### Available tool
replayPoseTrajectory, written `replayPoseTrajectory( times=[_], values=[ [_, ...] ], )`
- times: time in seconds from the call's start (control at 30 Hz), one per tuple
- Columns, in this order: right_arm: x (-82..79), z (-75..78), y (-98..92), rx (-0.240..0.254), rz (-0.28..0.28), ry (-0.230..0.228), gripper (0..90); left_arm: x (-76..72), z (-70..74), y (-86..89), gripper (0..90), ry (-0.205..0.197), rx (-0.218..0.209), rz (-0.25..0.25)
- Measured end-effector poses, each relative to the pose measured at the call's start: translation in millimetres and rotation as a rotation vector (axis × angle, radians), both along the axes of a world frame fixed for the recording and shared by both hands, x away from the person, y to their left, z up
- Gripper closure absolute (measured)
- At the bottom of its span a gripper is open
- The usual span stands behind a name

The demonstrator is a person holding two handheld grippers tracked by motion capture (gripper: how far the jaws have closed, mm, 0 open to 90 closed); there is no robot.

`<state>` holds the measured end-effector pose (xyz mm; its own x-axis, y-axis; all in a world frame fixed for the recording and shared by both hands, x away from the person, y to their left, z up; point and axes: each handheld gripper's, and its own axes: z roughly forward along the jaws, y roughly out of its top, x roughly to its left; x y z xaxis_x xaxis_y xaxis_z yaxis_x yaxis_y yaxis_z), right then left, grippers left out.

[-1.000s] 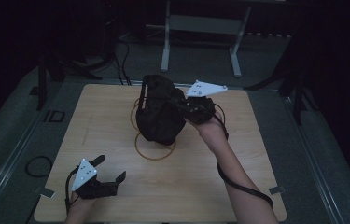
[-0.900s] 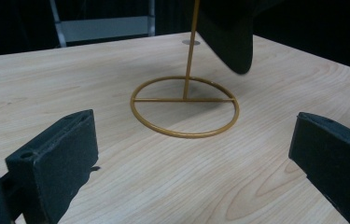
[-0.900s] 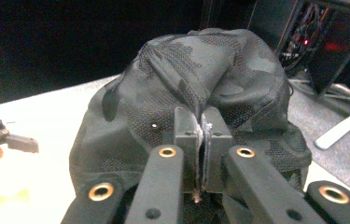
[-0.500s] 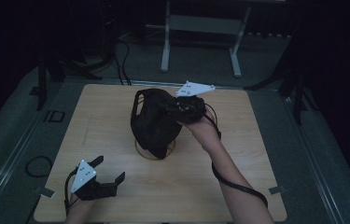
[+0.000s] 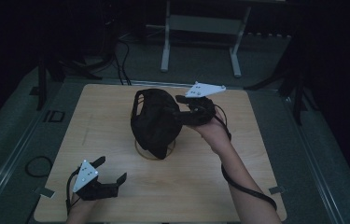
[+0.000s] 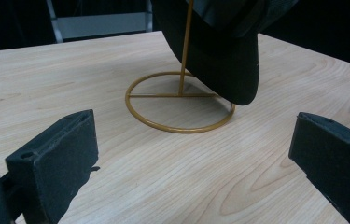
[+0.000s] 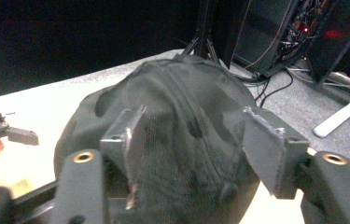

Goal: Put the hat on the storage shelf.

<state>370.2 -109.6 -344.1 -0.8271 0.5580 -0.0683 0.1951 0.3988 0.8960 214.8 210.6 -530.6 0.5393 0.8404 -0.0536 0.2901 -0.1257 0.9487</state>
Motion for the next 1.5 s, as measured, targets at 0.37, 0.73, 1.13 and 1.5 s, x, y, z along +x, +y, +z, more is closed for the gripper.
replayPoseTrajectory(
  times=[0.37,0.73,1.13,1.5],
  values=[
    [-7.8,-7.8,-29.9,0.065,-0.004,0.017,16.1,0.6,-1.3,-1.0,1.9,0.002,0.003,0.000],
    [-13.3,-33.7,-53.0,0.064,-0.014,0.050,12.8,0.3,-1.9,0.6,1.9,-0.001,0.004,0.002],
    [-21.5,-65.4,-72.2,0.023,-0.046,0.047,12.9,0.2,-3.4,1.5,1.9,0.003,0.006,0.006],
    [-28.6,-91.9,-86.8,0.015,-0.046,0.074,12.8,0.8,-5.1,0.6,1.9,0.006,0.012,0.004]
  ],
)
